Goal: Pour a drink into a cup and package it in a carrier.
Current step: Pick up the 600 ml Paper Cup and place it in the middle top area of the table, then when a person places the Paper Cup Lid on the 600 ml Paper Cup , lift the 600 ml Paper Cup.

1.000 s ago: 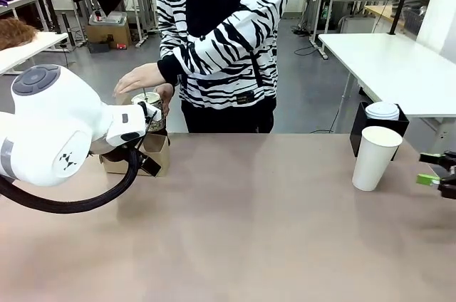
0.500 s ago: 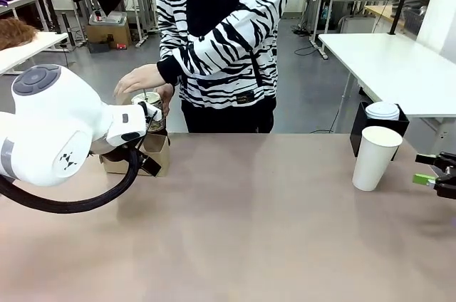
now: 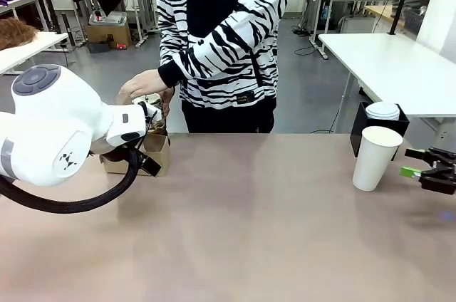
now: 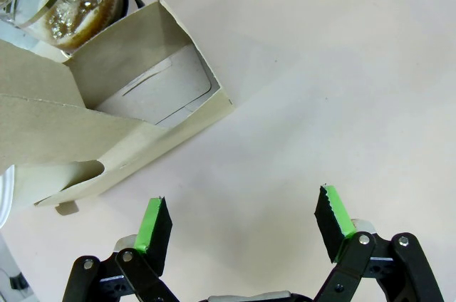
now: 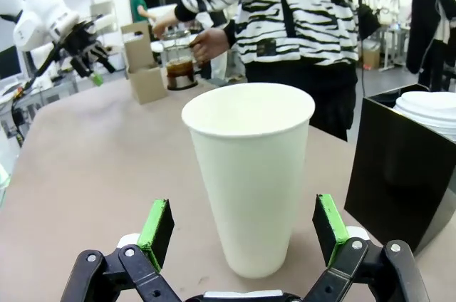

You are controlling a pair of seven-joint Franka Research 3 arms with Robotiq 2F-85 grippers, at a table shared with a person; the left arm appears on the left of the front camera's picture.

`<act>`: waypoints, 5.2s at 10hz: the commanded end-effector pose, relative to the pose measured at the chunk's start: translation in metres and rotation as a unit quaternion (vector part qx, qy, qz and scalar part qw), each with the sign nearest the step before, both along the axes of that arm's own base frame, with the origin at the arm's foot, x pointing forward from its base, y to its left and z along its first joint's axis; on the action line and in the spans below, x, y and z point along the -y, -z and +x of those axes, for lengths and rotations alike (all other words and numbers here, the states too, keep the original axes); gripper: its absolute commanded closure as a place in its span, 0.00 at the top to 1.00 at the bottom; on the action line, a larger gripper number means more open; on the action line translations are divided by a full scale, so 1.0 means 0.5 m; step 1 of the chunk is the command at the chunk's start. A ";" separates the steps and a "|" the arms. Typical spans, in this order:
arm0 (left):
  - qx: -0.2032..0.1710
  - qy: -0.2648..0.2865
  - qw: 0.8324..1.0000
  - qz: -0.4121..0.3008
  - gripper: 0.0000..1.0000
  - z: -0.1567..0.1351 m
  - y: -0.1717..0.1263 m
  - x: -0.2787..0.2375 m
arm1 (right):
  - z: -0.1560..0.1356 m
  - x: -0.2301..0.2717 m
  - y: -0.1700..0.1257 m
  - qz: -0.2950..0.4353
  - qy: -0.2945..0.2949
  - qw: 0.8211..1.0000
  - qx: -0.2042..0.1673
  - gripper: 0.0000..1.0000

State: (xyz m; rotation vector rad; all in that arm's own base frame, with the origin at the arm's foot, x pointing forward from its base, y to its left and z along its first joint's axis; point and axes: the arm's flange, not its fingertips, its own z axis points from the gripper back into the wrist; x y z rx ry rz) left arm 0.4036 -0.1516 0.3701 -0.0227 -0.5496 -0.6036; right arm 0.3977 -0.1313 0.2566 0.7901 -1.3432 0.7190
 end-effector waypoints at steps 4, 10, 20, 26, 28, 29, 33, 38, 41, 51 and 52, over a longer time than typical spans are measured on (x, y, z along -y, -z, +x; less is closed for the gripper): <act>0.000 0.001 1.000 -0.001 1.00 -0.001 -0.001 0.000 | 0.086 -0.047 0.052 0.008 0.014 0.999 0.028 1.00; 0.000 0.001 1.000 -0.001 1.00 -0.001 -0.001 0.000 | 0.144 -0.098 0.080 0.031 -0.024 0.999 0.021 1.00; 0.000 0.001 1.000 -0.001 1.00 -0.001 -0.001 0.000 | 0.156 -0.124 0.068 0.039 -0.055 0.997 0.023 0.80; 0.000 0.001 1.000 -0.001 1.00 -0.001 -0.001 0.000 | 0.113 -0.179 -0.074 0.059 -0.044 0.996 0.042 0.80; 0.000 0.001 1.000 -0.001 1.00 -0.001 -0.001 0.000 | 0.151 -0.247 -0.141 0.066 -0.048 0.996 0.032 0.80; 0.000 0.001 1.000 -0.001 1.00 -0.001 -0.001 0.000 | 0.191 -0.295 -0.160 0.068 -0.050 0.996 0.020 0.80; 0.000 0.001 1.000 -0.001 1.00 -0.001 -0.001 0.000 | 0.384 -0.490 -0.137 0.072 -0.065 0.995 -0.016 0.80; 0.000 0.001 1.000 -0.001 1.00 -0.001 -0.001 0.000 | 0.486 -0.562 -0.008 0.066 -0.069 0.995 -0.007 0.80; 0.000 0.001 1.000 -0.001 1.00 -0.001 -0.001 0.000 | 0.468 -0.552 -0.003 0.042 -0.094 0.995 0.008 0.80; 0.000 0.001 1.000 -0.001 1.00 -0.001 -0.001 0.000 | 0.481 -0.555 0.012 0.064 -0.077 0.995 -0.016 0.80; 0.000 0.001 1.000 -0.001 1.00 -0.001 -0.001 0.000 | 0.481 -0.555 0.012 0.064 -0.077 0.995 -0.016 0.80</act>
